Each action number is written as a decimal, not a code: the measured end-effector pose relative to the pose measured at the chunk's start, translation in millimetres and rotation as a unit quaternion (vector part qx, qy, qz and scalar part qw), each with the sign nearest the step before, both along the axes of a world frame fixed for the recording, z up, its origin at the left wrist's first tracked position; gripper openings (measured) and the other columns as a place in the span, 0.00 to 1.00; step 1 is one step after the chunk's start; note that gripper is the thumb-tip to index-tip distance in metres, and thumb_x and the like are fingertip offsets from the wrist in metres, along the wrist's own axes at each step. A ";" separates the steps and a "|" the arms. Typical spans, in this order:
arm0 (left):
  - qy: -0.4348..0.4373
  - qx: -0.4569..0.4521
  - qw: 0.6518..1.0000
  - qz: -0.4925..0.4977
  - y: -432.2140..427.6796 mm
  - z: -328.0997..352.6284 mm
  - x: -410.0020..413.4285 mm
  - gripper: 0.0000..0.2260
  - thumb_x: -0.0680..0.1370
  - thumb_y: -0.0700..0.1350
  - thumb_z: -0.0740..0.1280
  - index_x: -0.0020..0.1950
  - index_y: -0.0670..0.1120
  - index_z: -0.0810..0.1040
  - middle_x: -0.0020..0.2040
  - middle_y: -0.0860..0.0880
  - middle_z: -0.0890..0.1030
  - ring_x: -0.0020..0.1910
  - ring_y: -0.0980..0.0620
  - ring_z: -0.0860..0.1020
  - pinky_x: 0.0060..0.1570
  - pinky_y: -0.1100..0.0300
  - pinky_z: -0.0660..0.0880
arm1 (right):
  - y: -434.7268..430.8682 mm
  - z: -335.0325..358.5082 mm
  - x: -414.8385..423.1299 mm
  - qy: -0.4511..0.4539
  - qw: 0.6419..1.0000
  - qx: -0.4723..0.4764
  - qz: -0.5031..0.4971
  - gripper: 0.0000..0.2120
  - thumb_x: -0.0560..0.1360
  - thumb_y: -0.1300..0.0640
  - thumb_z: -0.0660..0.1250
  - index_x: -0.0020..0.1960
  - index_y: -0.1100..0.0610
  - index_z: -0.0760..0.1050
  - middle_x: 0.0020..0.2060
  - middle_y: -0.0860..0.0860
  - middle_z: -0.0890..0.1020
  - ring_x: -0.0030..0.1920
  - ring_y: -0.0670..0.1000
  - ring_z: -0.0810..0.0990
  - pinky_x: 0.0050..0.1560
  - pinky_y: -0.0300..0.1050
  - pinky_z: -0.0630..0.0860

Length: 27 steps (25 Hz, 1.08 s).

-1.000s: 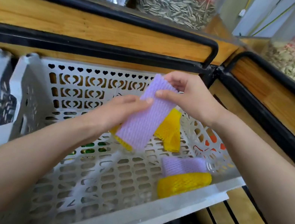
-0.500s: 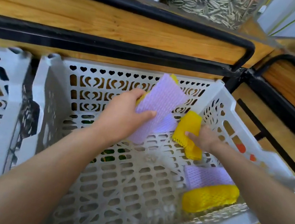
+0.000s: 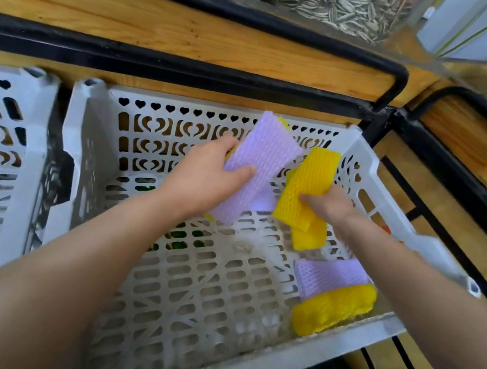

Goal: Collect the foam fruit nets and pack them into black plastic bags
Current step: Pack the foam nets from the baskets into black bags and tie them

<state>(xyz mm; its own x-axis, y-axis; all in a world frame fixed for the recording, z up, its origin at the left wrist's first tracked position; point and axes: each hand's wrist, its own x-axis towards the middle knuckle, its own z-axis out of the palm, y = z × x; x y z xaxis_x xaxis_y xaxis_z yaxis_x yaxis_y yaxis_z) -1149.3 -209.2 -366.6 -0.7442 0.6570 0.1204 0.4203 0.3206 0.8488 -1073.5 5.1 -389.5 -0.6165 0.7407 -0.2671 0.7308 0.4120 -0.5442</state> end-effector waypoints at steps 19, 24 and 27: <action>-0.151 0.305 0.939 -0.049 -47.4 106.1 179.9 0.12 0.83 0.50 0.51 0.51 0.47 0.72 0.47 0.49 0.76 0.44 0.52 0.76 0.41 0.61 0.77 | -174.5 155.5 187.0 0.298 0.921 0.194 0.162 0.30 0.69 0.45 0.72 0.64 0.55 0.64 0.50 0.42 0.68 0.54 0.44 0.71 0.45 0.36 0.65; -0.114 0.265 0.943 -0.164 -57.3 102.4 258.0 0.14 0.74 0.58 0.51 0.52 0.60 0.73 0.53 0.57 0.77 0.52 0.55 0.76 0.52 0.60 0.73 | -177.1 158.4 267.9 0.291 0.931 0.220 0.008 0.29 0.67 0.47 0.75 0.55 0.52 0.58 0.46 0.46 0.73 0.52 0.52 0.78 0.44 0.46 0.72; -0.065 0.208 0.949 -0.226 -62.8 89.0 298.5 0.07 0.78 0.53 0.58 0.53 0.63 0.72 0.52 0.60 0.75 0.50 0.63 0.74 0.51 0.68 0.70 | -174.1 150.0 316.6 0.255 0.940 0.224 -0.047 0.27 0.68 0.49 0.74 0.53 0.53 0.58 0.43 0.48 0.74 0.48 0.56 0.79 0.42 0.49 0.75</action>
